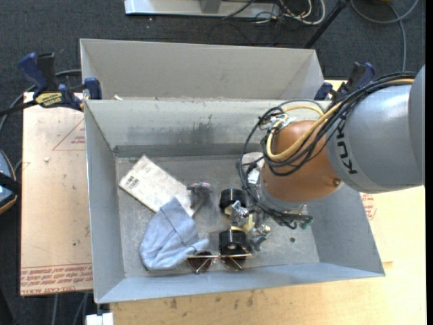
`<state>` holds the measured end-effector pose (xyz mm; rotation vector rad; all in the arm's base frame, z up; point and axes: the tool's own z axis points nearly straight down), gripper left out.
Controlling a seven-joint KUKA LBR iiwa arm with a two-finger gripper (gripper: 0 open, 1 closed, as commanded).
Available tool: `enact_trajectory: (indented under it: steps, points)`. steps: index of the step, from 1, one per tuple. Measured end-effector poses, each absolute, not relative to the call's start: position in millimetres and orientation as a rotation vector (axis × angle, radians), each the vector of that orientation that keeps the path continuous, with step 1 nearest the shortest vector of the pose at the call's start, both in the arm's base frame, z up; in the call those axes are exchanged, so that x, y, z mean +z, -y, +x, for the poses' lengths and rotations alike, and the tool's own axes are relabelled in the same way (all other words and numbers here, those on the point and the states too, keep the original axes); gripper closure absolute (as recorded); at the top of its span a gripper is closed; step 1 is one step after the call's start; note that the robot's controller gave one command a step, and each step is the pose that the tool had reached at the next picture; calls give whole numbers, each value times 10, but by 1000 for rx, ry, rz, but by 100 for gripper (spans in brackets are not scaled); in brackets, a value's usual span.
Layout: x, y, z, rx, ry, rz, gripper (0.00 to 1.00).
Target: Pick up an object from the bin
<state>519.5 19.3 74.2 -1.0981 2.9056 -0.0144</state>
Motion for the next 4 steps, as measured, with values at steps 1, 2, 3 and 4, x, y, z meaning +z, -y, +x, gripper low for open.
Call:
enact_trajectory:
  steps: [1,2,3,4]
  points:
    - [784,-193,5190,-11,-2914,-1100,100]
    - [851,-197,5188,-4,-2928,-1103,100]
    - [898,-199,5182,0,-2935,-1105,100]
    - [986,-201,5173,2,-2939,-1105,100]
